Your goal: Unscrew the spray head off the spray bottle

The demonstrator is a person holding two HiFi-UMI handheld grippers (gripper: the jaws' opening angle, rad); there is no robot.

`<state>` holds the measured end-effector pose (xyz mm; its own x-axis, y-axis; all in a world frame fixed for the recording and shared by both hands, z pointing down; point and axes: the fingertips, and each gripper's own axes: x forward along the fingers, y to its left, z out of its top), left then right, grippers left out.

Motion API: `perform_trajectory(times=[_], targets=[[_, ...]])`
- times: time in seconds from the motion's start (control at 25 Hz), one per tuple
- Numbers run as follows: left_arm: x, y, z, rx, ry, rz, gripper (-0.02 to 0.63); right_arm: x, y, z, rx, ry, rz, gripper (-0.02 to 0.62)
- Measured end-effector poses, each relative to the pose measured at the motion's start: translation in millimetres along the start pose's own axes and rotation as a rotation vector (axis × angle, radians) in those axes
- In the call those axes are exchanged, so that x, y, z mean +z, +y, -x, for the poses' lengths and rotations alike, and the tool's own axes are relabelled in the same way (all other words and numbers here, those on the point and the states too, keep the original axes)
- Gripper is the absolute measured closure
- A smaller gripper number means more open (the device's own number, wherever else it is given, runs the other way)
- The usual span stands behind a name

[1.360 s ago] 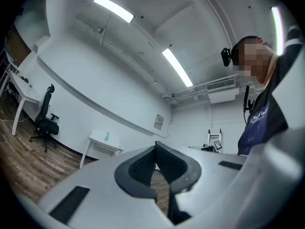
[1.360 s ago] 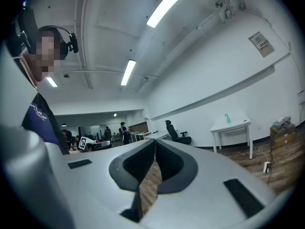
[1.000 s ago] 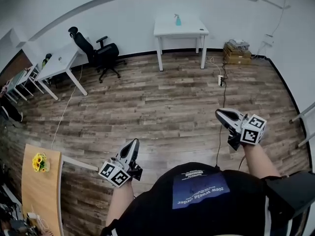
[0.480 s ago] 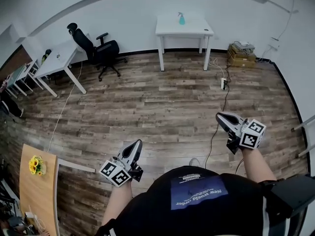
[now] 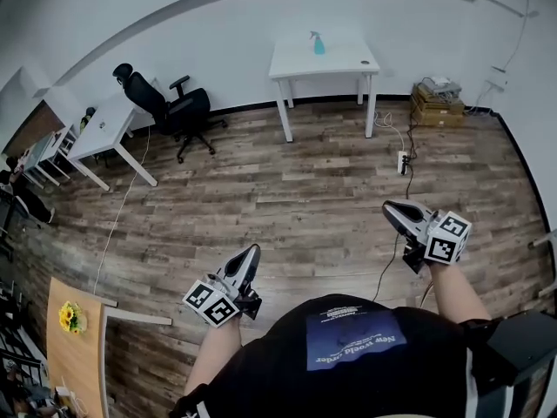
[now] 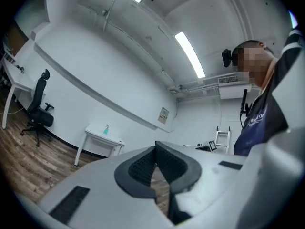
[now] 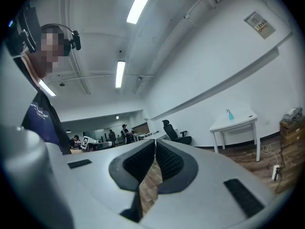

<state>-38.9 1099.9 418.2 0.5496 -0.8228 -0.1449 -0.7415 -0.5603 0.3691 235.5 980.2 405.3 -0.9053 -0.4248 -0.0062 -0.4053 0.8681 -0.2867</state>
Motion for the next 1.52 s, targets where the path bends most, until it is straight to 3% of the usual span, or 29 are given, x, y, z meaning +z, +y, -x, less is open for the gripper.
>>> perform_trajectory(times=[0.28,0.72,0.96,1.16,1.52], targets=[[-3.6,0.3,-78.8,-0.048,0.029,-0.008,0.612,16.8,-66.1,24.2,-0.044,-0.027,-0.010,0.597],[-14.4,46.2,-133.4,-0.144,0.088,0.039,0.612,5.6,-111.8,23.7,-0.173,-0.032,-0.045,0.597],[-0.4,109.4,-168.1,-0.261,0.079,0.100,0.612,28.3,-121.9,-22.8,-0.267,-0.052,0.015,0.597],[27.5,161.0,-177.4,-0.345,0.093,0.082,0.611,43.8,-120.2,-78.1,-0.321,-0.086,0.040,0.597],[49.6,255.1,-168.3,-0.329,0.073,0.123,0.612,39.7,-124.8,-178.5,-0.300,-0.043,0.044,0.597]])
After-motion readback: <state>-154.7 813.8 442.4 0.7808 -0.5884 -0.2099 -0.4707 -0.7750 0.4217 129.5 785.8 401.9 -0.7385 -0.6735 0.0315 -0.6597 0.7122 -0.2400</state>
